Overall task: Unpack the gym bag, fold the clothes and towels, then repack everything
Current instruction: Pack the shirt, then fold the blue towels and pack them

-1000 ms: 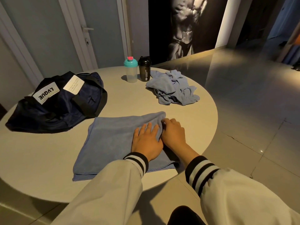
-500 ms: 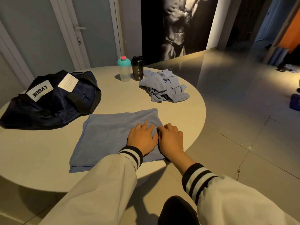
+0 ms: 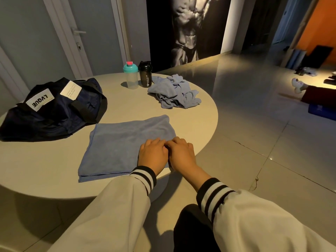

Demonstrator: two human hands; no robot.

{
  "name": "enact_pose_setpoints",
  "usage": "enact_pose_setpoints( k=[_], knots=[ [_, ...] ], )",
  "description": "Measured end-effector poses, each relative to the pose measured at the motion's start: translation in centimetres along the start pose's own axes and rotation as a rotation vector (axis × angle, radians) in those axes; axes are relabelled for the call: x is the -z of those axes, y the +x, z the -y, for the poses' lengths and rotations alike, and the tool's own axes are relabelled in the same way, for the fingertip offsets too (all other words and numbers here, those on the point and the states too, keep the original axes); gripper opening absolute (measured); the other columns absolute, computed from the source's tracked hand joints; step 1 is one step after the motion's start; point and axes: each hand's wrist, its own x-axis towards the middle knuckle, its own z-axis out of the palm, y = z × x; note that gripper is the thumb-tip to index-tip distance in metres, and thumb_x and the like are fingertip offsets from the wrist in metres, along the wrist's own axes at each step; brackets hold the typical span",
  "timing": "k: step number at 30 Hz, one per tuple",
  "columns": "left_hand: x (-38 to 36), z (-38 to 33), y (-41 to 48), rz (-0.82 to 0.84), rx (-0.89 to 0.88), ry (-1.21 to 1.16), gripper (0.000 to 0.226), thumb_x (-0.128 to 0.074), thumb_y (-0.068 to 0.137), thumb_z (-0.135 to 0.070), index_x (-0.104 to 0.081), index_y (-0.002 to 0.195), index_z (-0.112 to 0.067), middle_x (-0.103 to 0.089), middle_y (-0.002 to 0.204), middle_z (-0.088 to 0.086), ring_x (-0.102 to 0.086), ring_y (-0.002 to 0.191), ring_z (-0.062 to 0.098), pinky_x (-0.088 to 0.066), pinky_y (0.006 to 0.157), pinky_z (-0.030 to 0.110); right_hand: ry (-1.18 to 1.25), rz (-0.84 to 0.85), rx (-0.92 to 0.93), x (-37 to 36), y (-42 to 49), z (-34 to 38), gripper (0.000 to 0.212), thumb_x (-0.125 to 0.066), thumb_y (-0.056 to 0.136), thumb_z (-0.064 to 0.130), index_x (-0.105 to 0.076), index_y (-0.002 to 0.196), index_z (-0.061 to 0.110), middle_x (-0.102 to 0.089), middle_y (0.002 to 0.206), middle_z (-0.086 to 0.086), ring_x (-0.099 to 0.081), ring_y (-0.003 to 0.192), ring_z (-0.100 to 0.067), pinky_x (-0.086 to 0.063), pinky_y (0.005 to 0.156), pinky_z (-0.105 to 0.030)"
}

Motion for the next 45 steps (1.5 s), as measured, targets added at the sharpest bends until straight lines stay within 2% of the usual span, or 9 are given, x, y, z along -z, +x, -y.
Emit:
enact_pose_setpoints(
  k=[4, 7, 13, 18, 25, 30, 36, 40, 45],
  knots=[
    [0.4, -0.4, -0.7, 0.105, 0.013, -0.278, 0.041, -0.043, 0.106, -0.027, -0.05, 0.146, -0.026, -0.045, 0.154, -0.003, -0.041, 0.141, 0.02, -0.033, 0.119, 0.039, -0.027, -0.017, -0.109, 0.8, 0.6, -0.9, 0.026, -0.047, 0.099, 0.021, -0.061, 0.118, 0.032, -0.056, 0.108, 0.004, -0.051, 0.103, -0.021, -0.027, 0.096, -0.034],
    [1.4, 1.2, -1.3, 0.019, 0.062, -0.045, 0.041, -0.041, 0.104, -0.032, -0.051, 0.144, -0.028, -0.038, 0.158, -0.002, -0.032, 0.145, 0.022, -0.024, 0.121, 0.04, -0.19, 0.076, -0.181, 2.3, 1.3, -1.4, 0.035, -0.052, 0.093, 0.016, -0.059, 0.126, 0.026, -0.057, 0.116, -0.003, -0.055, 0.111, -0.028, -0.028, 0.107, -0.042],
    [1.8, 2.5, -2.1, 0.098, 0.104, -0.032, 0.043, -0.04, 0.104, -0.029, -0.047, 0.146, -0.023, -0.043, 0.153, 0.003, -0.032, 0.142, 0.027, -0.026, 0.12, 0.042, 0.198, 0.081, 0.013, 0.6, 1.9, 3.8, 0.025, -0.054, 0.096, 0.015, -0.066, 0.119, 0.012, -0.061, 0.116, -0.01, -0.058, 0.104, -0.03, -0.048, 0.088, -0.039],
    [3.2, 5.1, -2.4, 0.003, 0.163, -0.308, 0.037, -0.042, 0.105, -0.015, -0.058, 0.138, -0.017, -0.05, 0.145, 0.004, -0.04, 0.137, 0.022, -0.035, 0.115, 0.037, 0.07, 0.105, 0.01, -1.7, 2.0, 5.7, 0.026, -0.054, 0.098, 0.022, -0.06, 0.123, 0.016, -0.058, 0.113, -0.009, -0.057, 0.1, -0.031, -0.046, 0.082, -0.037],
    [5.1, 11.5, -1.8, 0.049, 0.381, 0.068, 0.052, -0.039, 0.103, -0.046, -0.038, 0.152, -0.03, -0.025, 0.165, 0.006, -0.015, 0.152, 0.033, -0.011, 0.124, 0.049, 0.129, 0.088, 0.107, -3.1, 3.1, 8.5, 0.039, -0.053, 0.099, 0.021, -0.055, 0.137, 0.013, -0.056, 0.129, -0.013, -0.052, 0.116, -0.035, -0.046, 0.096, -0.043],
    [5.7, 12.2, -1.5, -0.056, 0.196, -0.178, 0.03, -0.049, 0.101, -0.039, -0.065, 0.125, -0.029, -0.063, 0.13, -0.003, -0.058, 0.116, 0.021, -0.049, 0.101, 0.041, 0.119, 0.191, 0.135, -4.0, 3.3, 8.2, 0.036, -0.05, 0.099, 0.02, -0.059, 0.134, 0.018, -0.056, 0.13, -0.008, -0.054, 0.114, -0.031, -0.049, 0.094, -0.042],
    [6.7, 16.8, -1.1, -0.062, 0.283, -0.168, 0.038, -0.052, 0.099, -0.03, -0.057, 0.136, -0.027, -0.052, 0.148, 0.0, -0.043, 0.134, 0.028, -0.035, 0.114, 0.042, -0.043, 0.119, -0.024, -3.5, 5.2, 7.9, 0.028, -0.054, 0.094, 0.015, -0.059, 0.122, 0.013, -0.056, 0.117, -0.009, -0.056, 0.099, -0.032, -0.048, 0.081, -0.038],
    [6.0, 17.4, -1.5, -0.065, 0.292, -0.229, 0.05, -0.052, 0.1, -0.03, -0.044, 0.149, -0.025, -0.032, 0.162, 0.003, -0.037, 0.142, 0.028, -0.029, 0.119, 0.042, 0.19, 0.13, 0.075, -5.6, 6.1, 12.1, 0.032, -0.054, 0.094, 0.01, -0.059, 0.126, 0.011, -0.055, 0.122, -0.013, -0.056, 0.11, -0.032, -0.052, 0.087, -0.045],
    [7.1, 18.7, -1.3, -0.126, 0.312, -0.293, 0.043, -0.049, 0.102, -0.03, -0.048, 0.144, -0.025, -0.062, 0.134, 0.007, -0.056, 0.121, 0.028, -0.045, 0.105, 0.044, 0.371, 0.15, 0.124, -8.1, 7.4, 16.8, 0.038, -0.052, 0.099, 0.014, -0.058, 0.137, 0.015, -0.059, 0.128, -0.012, -0.055, 0.118, -0.029, -0.047, 0.101, -0.038]
  ],
)
